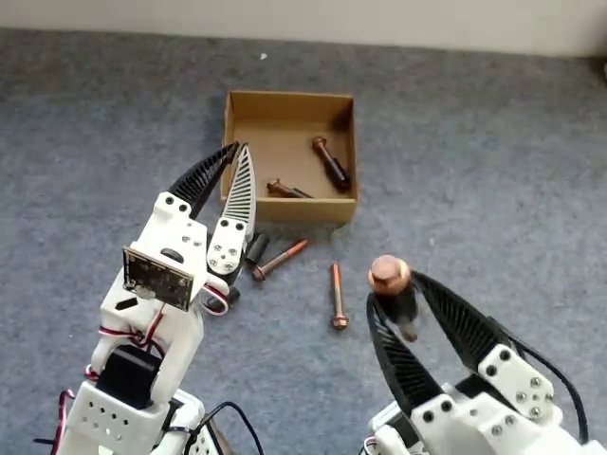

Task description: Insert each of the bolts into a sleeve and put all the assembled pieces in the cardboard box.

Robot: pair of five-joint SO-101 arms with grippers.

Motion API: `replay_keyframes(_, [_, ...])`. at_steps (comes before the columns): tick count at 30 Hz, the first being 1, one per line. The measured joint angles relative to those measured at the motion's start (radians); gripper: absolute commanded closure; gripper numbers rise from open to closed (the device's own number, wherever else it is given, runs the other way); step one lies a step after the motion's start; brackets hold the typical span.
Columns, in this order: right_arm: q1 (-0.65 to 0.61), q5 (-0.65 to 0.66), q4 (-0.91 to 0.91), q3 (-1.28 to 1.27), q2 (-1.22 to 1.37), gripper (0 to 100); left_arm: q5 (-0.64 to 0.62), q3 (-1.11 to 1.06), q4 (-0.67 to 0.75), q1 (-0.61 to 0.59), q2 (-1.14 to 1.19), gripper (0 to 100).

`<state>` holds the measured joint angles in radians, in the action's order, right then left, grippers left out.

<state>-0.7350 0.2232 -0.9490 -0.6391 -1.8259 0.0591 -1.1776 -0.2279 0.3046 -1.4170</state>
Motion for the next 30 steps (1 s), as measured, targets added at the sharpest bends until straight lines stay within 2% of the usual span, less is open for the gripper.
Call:
replay_keyframes(4, [0.003, 0.000, 0.000, -0.006, -0.014, 99.3, 0.000, 0.000, -0.029, 0.003, 0.000, 95])
replay_keyframes(10, [0.155, 0.002, 0.049, -0.224, -0.011, 99.3, 0.000, 0.008, -0.172, -0.006, 0.000, 95])
replay_keyframes(19, [0.269, 0.005, 0.351, -0.681, 0.060, 99.3, 0.000, 0.008, -0.350, -0.193, -0.089, 95])
replay_keyframes(25, [0.281, 0.029, 0.443, -0.646, 0.367, 99.3, 0.000, 0.009, -0.595, -0.255, -0.365, 95])
replay_keyframes(30, [0.282, 0.031, 0.450, -0.446, 0.704, 99.3, 0.000, -0.009, -0.724, -0.364, -0.396, 95])
